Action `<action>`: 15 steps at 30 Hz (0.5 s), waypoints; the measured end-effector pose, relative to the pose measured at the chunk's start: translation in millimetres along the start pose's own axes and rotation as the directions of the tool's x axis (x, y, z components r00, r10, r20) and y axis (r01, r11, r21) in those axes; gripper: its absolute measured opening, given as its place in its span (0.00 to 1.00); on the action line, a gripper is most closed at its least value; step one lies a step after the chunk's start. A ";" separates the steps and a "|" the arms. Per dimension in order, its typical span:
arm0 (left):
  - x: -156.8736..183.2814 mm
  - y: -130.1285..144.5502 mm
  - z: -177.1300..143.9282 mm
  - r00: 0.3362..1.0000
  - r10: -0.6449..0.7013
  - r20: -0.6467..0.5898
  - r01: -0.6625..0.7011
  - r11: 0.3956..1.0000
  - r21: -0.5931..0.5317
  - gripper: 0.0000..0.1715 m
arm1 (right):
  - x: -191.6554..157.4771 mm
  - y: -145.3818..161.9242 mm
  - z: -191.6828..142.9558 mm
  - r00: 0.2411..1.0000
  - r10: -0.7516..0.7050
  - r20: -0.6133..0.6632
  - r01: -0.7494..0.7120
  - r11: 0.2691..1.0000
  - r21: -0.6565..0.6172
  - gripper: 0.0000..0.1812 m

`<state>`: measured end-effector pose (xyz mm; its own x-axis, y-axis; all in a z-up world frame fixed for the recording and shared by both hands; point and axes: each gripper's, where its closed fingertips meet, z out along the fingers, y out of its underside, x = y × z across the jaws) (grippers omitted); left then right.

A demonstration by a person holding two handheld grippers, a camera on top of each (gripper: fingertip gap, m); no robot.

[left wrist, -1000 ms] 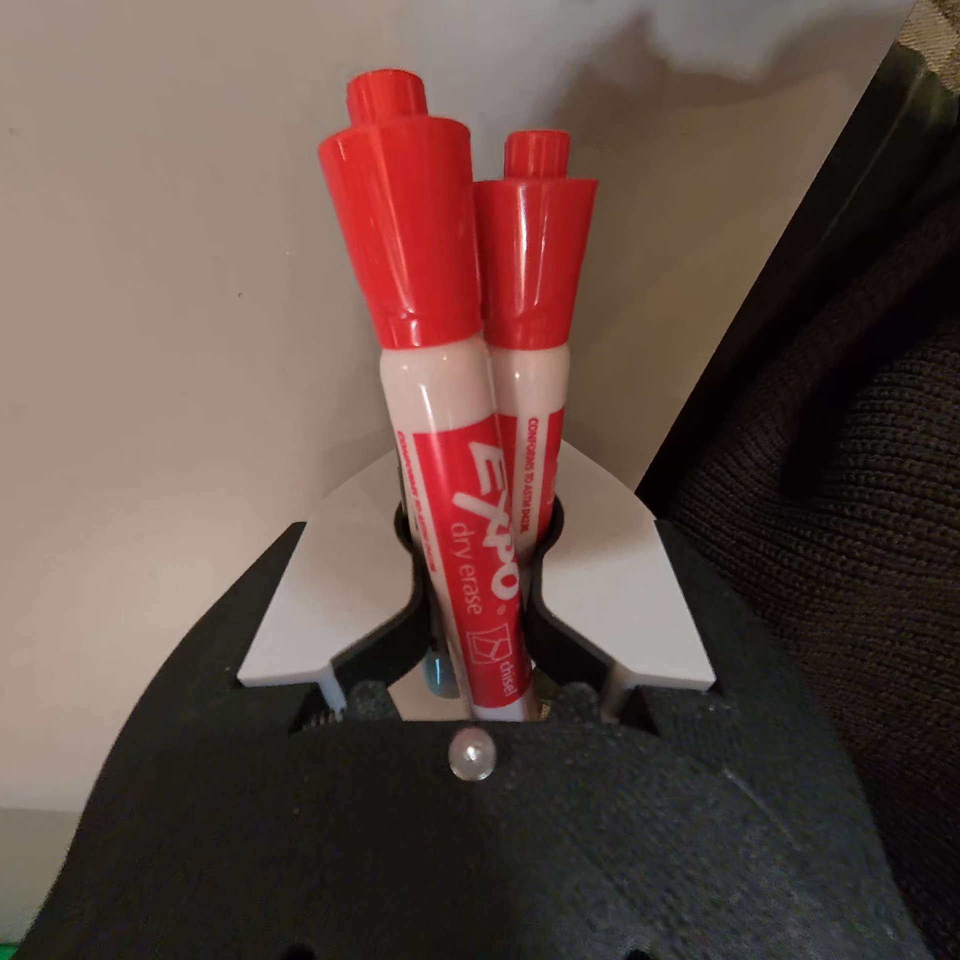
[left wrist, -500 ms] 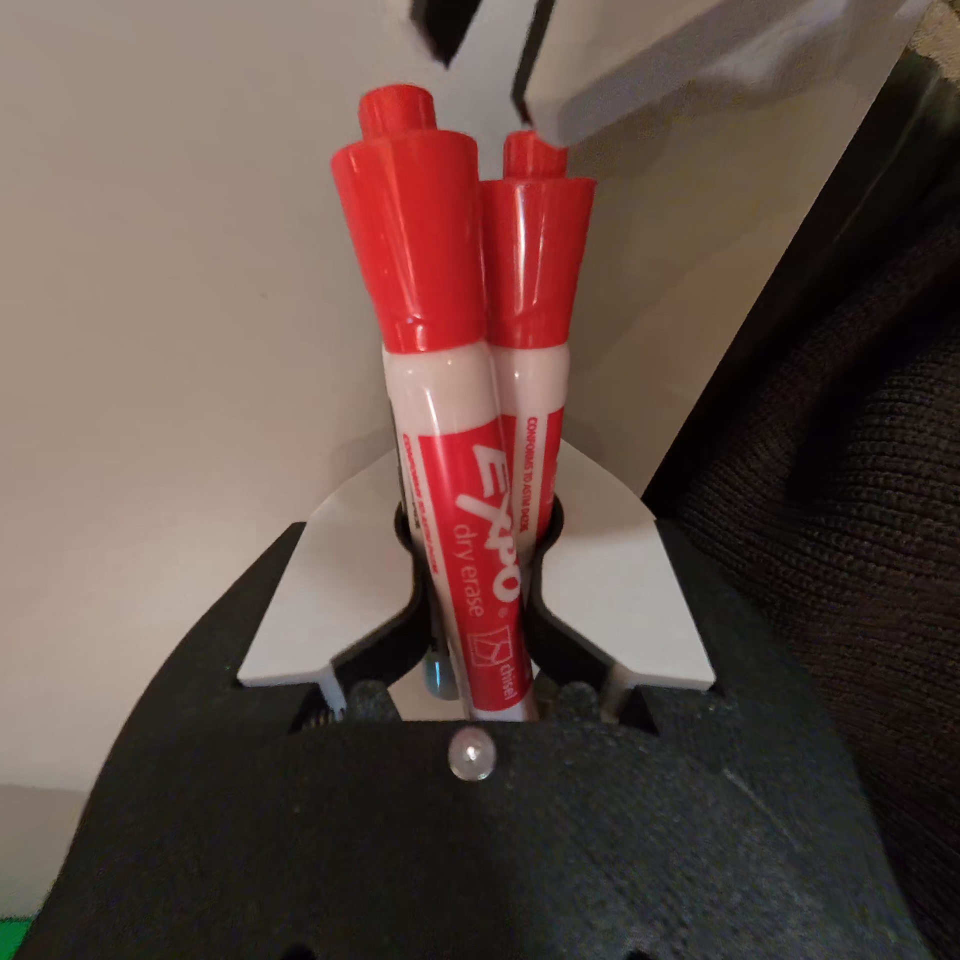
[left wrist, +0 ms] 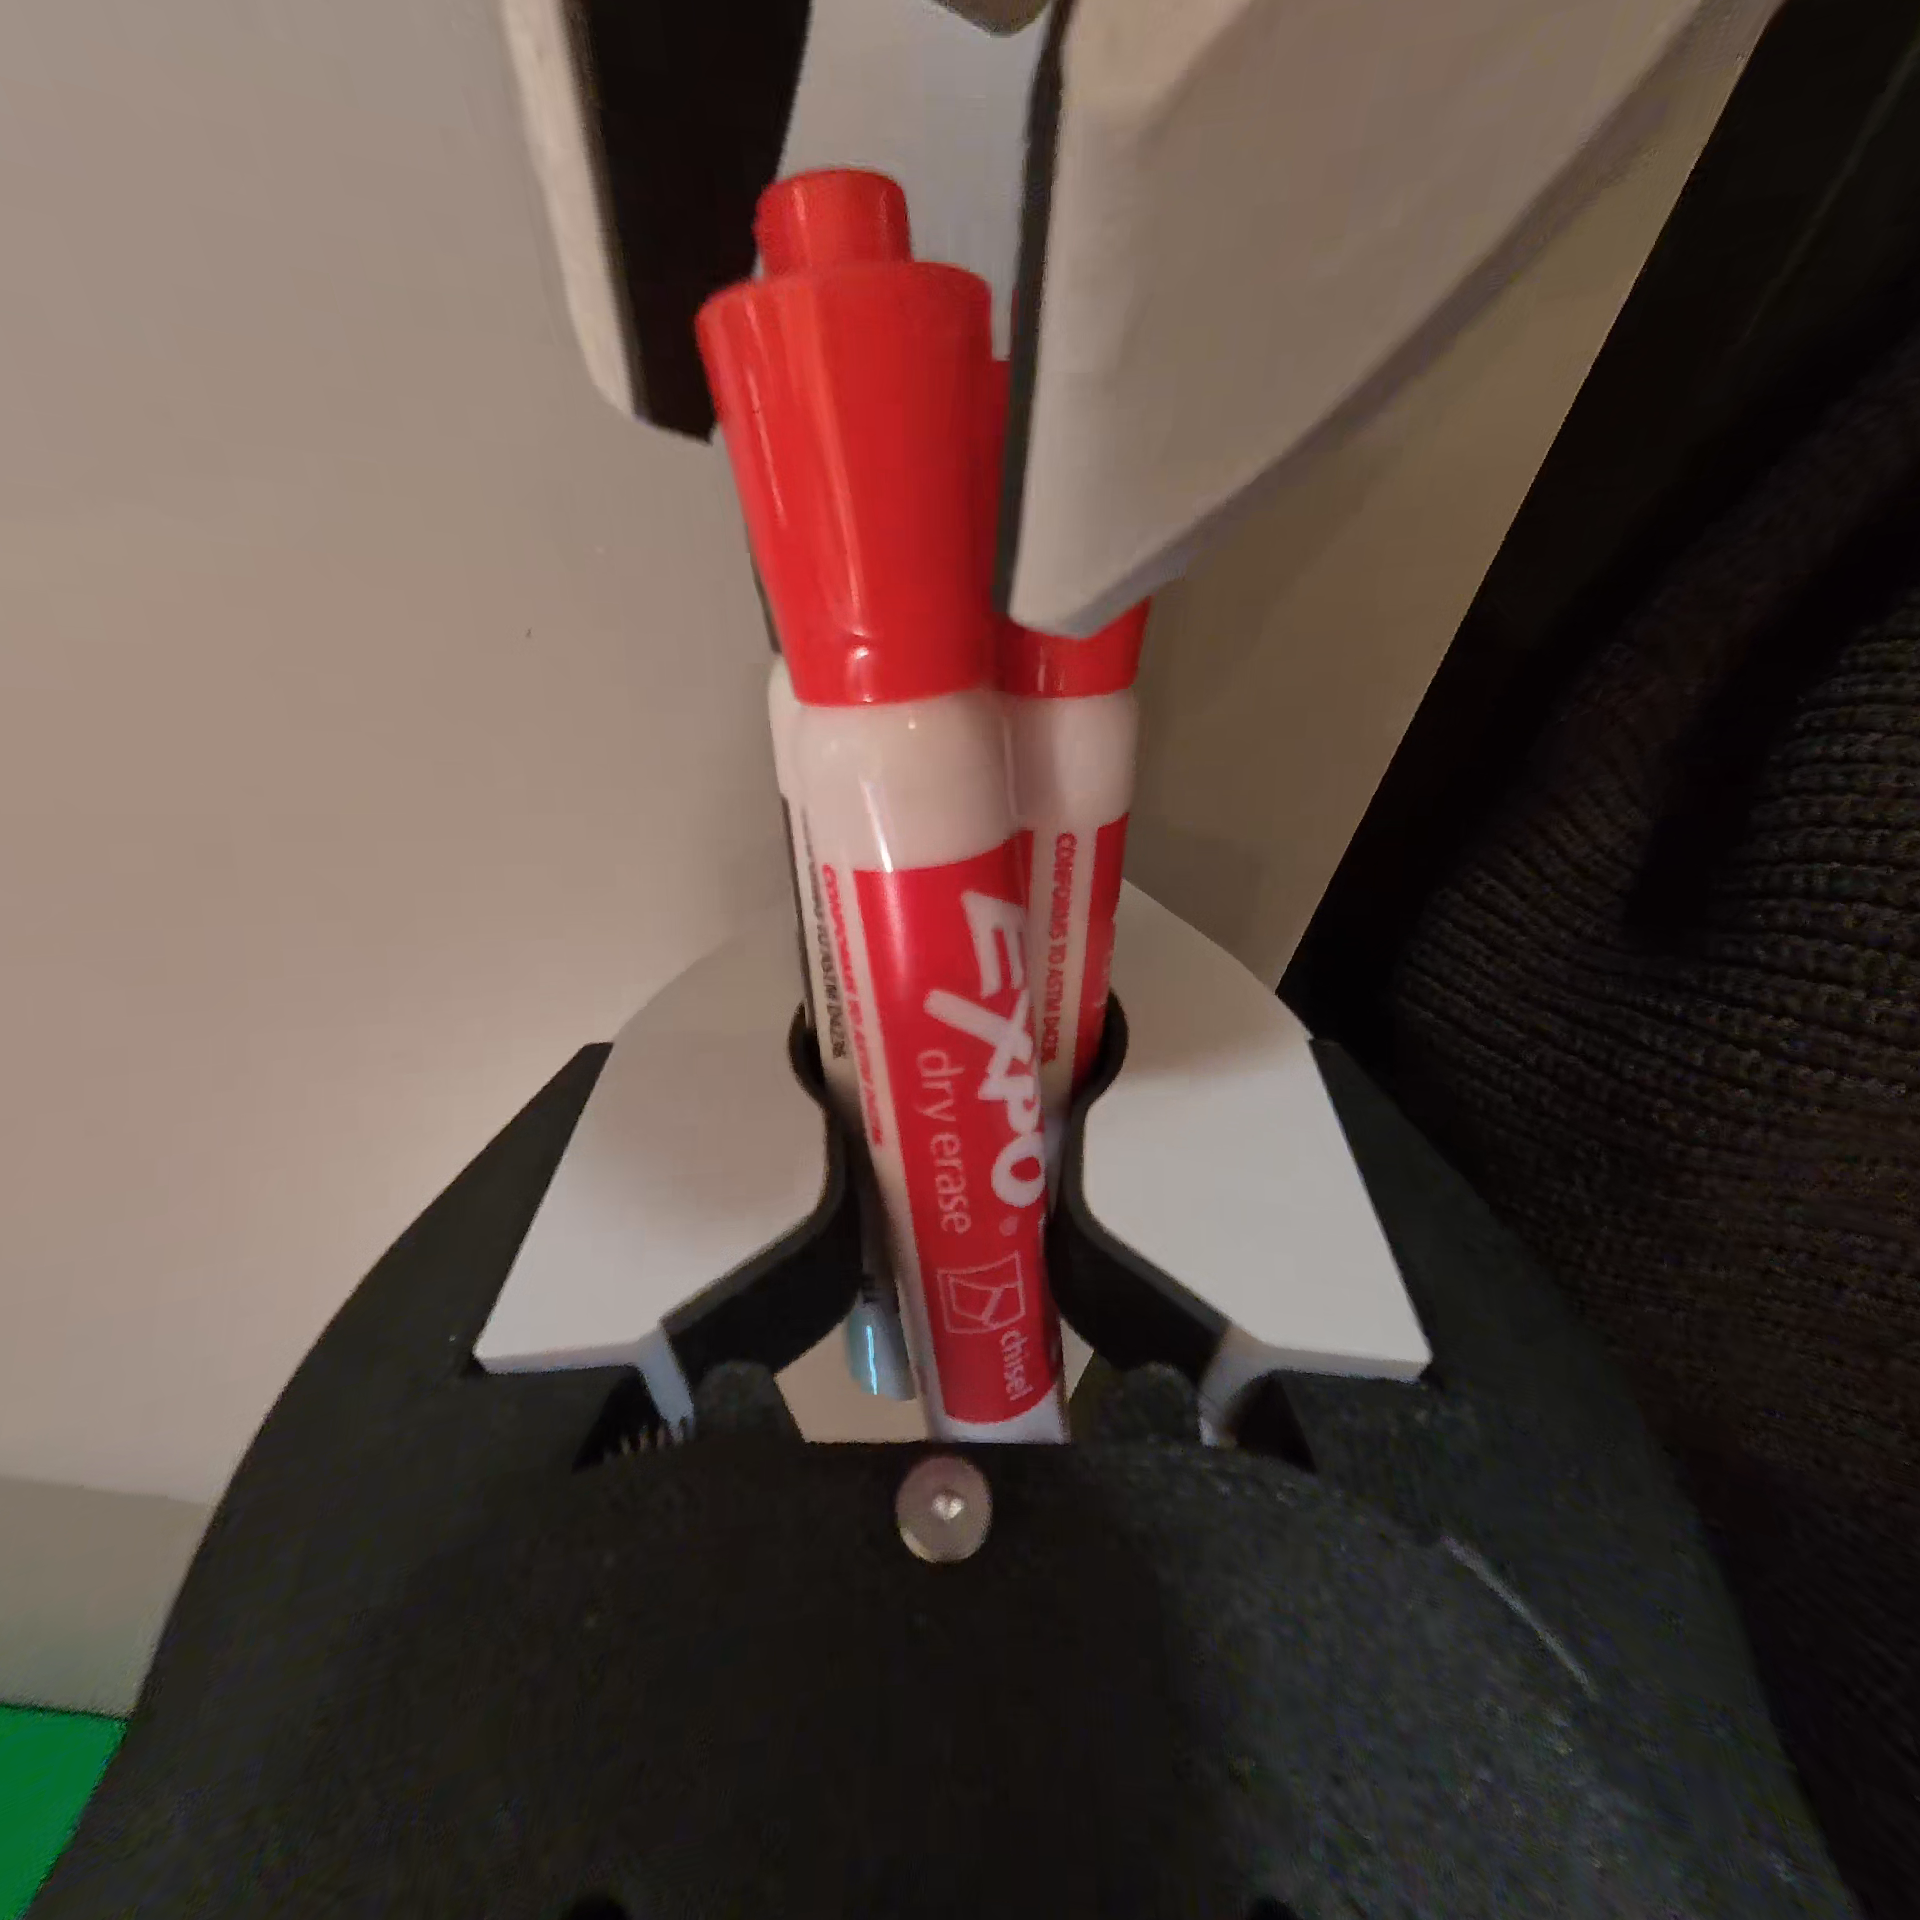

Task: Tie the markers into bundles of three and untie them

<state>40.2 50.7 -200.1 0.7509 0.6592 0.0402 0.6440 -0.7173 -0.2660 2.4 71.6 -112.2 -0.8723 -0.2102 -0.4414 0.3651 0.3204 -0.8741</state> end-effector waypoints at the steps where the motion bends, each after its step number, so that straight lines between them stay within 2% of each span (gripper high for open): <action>1: 0.5 0.0 -0.2 1.000 -0.004 -0.010 0.004 1.000 0.004 0.27 | 0.5 0.4 -0.3 1.000 -0.027 -0.014 0.027 1.000 -0.006 0.14; 15: -0.8 1.9 2.3 0.999 -0.024 -0.022 0.025 1.000 0.002 0.27 | 3.7 0.4 -2.0 0.982 -0.169 -0.089 0.167 0.985 -0.034 0.13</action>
<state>40.4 49.3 -202.8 0.7379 0.6714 0.0680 0.6620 -0.7005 -0.2667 -1.3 72.9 -113.7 -0.9469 -0.1786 -0.2675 0.2034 0.3117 -0.9281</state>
